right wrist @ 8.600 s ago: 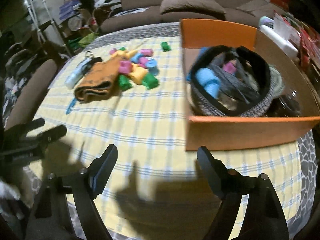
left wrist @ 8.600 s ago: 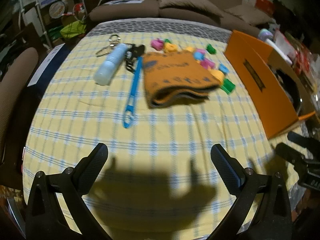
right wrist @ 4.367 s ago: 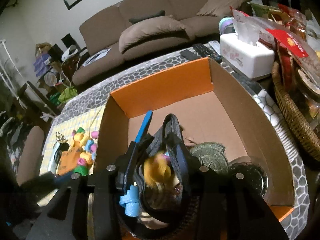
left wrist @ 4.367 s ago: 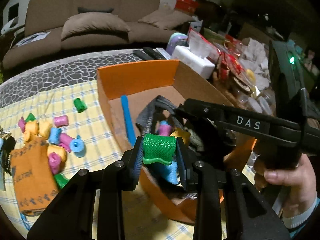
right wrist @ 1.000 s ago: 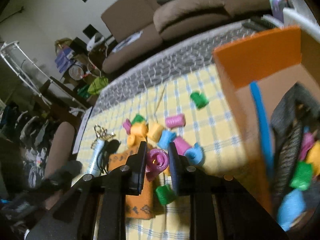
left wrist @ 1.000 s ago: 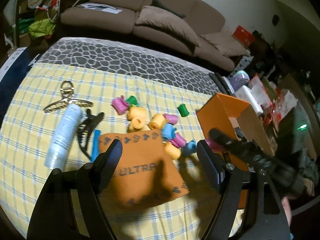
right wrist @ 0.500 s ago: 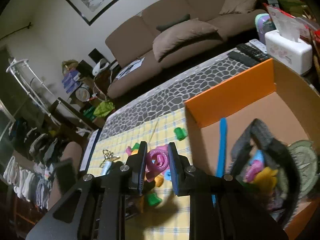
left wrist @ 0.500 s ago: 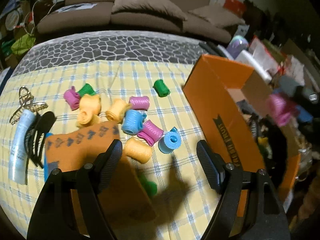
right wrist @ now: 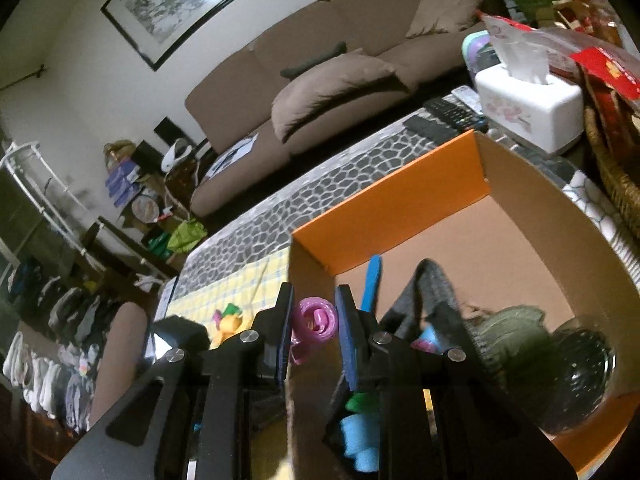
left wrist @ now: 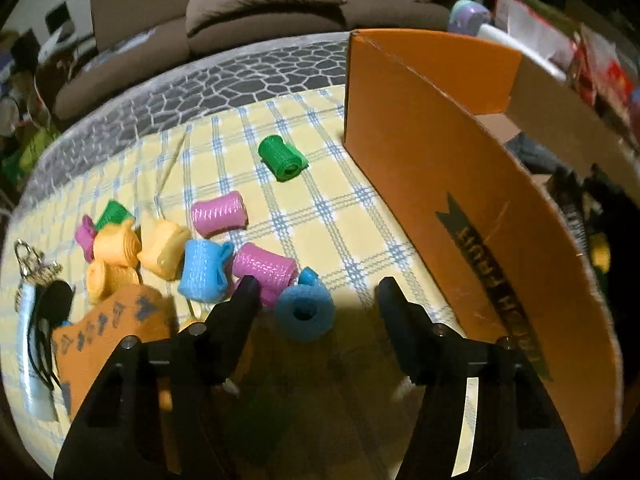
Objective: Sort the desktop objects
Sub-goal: 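Carry the pink curler to the orange box with the right gripper while the left gripper grasps the blue curler, then release the pink curler in the box while the left gripper drops the blue curler there, then move both grippers to the orange towel and grasp its edge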
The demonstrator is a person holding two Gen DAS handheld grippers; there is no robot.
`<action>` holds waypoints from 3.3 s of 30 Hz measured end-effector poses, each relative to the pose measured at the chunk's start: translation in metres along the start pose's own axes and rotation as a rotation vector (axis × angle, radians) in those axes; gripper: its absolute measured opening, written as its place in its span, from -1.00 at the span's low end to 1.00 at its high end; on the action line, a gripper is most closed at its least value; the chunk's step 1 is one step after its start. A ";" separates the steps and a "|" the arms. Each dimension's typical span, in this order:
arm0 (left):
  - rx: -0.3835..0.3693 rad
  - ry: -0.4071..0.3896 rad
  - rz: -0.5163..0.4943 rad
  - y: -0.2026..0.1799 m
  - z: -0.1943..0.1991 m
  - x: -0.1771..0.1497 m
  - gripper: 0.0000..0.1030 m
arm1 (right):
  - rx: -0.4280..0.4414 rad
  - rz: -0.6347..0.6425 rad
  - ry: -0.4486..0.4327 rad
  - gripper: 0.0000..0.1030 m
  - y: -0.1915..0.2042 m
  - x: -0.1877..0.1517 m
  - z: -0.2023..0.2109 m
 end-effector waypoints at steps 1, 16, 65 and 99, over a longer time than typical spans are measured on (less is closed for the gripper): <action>0.013 -0.003 -0.007 0.000 -0.001 0.001 -0.12 | -0.006 -0.001 -0.004 -0.60 -0.003 0.001 -0.001; -0.236 -0.137 0.179 0.008 0.068 0.038 -0.55 | -0.044 -0.042 0.049 -0.60 -0.015 -0.014 -0.043; -0.208 -0.196 0.226 0.009 0.111 0.062 1.00 | -0.219 0.076 -0.023 0.91 -0.032 -0.004 -0.024; 0.027 -0.144 0.376 0.148 0.143 -0.056 1.00 | -0.186 0.336 0.041 0.99 0.076 -0.042 -0.062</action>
Point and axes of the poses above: each gripper's, at about its wrist camera, not at the fingertips, and z roughly against the way its jaws point, y to its left, x to its top, the point moved 10 cm from there along -z, roughly the way its jaws point, and after that the axes turned 3 degrees about -z, right-handed, at the moved point
